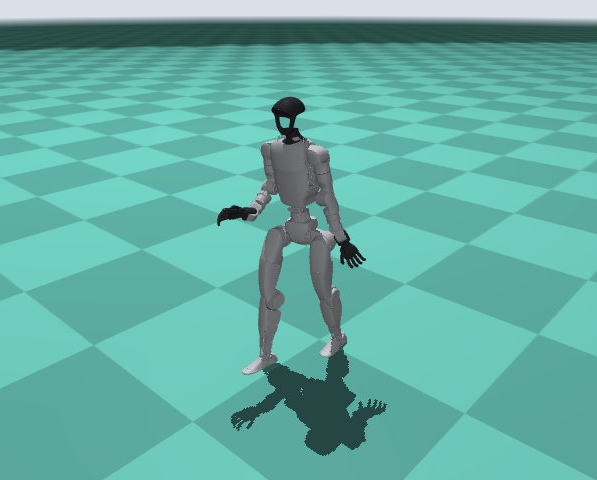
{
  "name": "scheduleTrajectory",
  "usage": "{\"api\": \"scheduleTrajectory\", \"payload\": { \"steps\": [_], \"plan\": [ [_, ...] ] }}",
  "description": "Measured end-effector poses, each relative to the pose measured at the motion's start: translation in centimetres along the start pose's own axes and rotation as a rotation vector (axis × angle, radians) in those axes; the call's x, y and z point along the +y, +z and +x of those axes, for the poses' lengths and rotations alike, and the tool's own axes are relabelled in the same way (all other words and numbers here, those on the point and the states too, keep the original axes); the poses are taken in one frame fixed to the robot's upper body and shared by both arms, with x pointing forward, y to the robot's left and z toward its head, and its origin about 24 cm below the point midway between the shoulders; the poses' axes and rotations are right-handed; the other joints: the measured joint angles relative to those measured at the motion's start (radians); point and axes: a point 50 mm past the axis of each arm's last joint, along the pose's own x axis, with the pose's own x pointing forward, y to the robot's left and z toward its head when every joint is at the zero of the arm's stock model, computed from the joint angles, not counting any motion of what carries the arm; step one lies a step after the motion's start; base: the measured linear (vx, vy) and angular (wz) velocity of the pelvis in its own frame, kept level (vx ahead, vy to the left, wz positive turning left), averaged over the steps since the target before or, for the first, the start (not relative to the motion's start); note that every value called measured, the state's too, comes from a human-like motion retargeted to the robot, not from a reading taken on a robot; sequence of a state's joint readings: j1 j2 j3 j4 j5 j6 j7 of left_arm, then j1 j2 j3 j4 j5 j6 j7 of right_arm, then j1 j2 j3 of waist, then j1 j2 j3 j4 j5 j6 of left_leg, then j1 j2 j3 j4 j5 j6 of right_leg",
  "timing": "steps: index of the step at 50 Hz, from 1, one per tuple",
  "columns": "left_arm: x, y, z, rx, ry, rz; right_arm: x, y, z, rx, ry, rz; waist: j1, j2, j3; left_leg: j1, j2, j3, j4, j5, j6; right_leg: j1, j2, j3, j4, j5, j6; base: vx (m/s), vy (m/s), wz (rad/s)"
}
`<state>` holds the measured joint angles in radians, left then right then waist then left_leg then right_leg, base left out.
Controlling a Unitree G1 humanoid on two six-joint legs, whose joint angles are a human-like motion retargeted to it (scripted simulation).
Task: Upper body actions
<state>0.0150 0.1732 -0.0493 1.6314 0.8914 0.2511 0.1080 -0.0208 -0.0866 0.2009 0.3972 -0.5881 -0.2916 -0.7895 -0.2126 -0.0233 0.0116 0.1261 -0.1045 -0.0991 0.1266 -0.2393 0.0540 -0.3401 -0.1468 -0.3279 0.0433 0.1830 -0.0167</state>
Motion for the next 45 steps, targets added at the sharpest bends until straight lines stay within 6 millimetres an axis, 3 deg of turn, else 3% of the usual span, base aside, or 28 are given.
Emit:
{"api": "scheduleTrajectory", "payload": {
  "steps": [3,7,14,15,20,25,31,37,40,45],
  "plan": [
    [-0.4,-0.4,0.1,0.011,-0.011,0.002,-0.6,0.4,-0.3,-0.028,-0.025,0.006,0.001,0.014,-0.015,0.002,0.031,0.003,0.027,0.024,-0.042,0.023,0.027,-0.007,-0.002,-0.025,-0.029,0.50,-0.28,0.10],
    [-0.8,-0.4,0.1,0.005,-0.016,-0.026,-1.5,1.8,0.7,-0.097,-0.073,0.067,0.005,0.012,-0.028,-0.013,0.060,0.013,0.109,0.138,-0.119,0.057,0.050,-0.006,-0.002,-0.065,-0.059,0.47,-0.28,0.03],
    [-0.1,-0.1,0.1,-0.012,0.023,-0.040,-4.2,6.9,4.3,-0.315,-0.220,0.241,0.012,-0.073,-0.048,-0.189,-0.003,0.042,0.509,0.420,-0.191,0.122,0.009,0.022,0.006,-0.143,-0.089,0.36,-0.26,0.01],
    [0.0,0.0,0.1,-0.016,0.027,-0.040,-4.7,7.7,4.8,-0.350,-0.241,0.260,0.013,-0.084,-0.050,-0.224,-0.009,0.052,0.574,0.451,-0.190,0.132,0.004,0.025,0.005,-0.152,-0.092,0.33,-0.22,0.06],
    [-0.3,0.5,0.0,-0.038,0.032,-0.044,-7.1,10.9,6.3,-0.497,-0.332,0.345,0.010,-0.095,-0.058,-0.352,-0.012,0.117,0.652,0.343,-0.143,0.165,0.011,0.020,0.007,-0.190,-0.104,0.30,-0.14,-0.02],
    [-1.0,-0.3,0.1,-0.013,0.022,-0.037,-9.5,13.8,6.9,-0.630,-0.426,0.424,0.051,-0.077,-0.038,-0.413,-0.086,0.025,0.429,0.267,-0.131,0.203,0.072,0.040,0.006,-0.221,-0.124,0.26,-0.11,-0.39],
    [-2.8,-1.7,0.2,0.033,-0.041,-0.056,-11.3,16.1,7.1,-0.740,-0.488,0.479,0.088,-0.027,0.005,-0.433,-0.030,0.096,0.077,0.285,-0.042,0.281,0.177,0.056,-0.007,-0.260,-0.144,0.36,-0.08,-0.38],
    [-4.6,-3.6,0.1,0.094,-0.096,-0.048,-12.3,17.9,7.4,-0.818,-0.504,0.507,0.103,-0.028,0.029,-0.437,-0.067,0.088,-0.126,0.243,-0.035,0.355,0.207,0.086,-0.005,-0.307,-0.148,0.38,-0.04,-0.31],
    [-5.7,-4.4,-0.1,0.125,-0.126,-0.035,-12.6,18.3,7.3,-0.838,-0.510,0.511,0.111,-0.035,0.026,-0.416,-0.056,0.119,-0.099,0.271,0.008,0.387,0.210,0.101,0.007,-0.332,-0.141,0.46,0.01,-0.27],
    [-6.5,-5.0,-0.2,0.146,-0.155,-0.050,-12.9,18.6,7.1,-0.853,-0.526,0.512,0.132,-0.046,0.000,-0.385,-0.048,0.111,-0.082,0.347,0.026,0.410,0.215,0.122,0.057,-0.362,-0.127,0.58,0.06,-0.30]
  ]
}}
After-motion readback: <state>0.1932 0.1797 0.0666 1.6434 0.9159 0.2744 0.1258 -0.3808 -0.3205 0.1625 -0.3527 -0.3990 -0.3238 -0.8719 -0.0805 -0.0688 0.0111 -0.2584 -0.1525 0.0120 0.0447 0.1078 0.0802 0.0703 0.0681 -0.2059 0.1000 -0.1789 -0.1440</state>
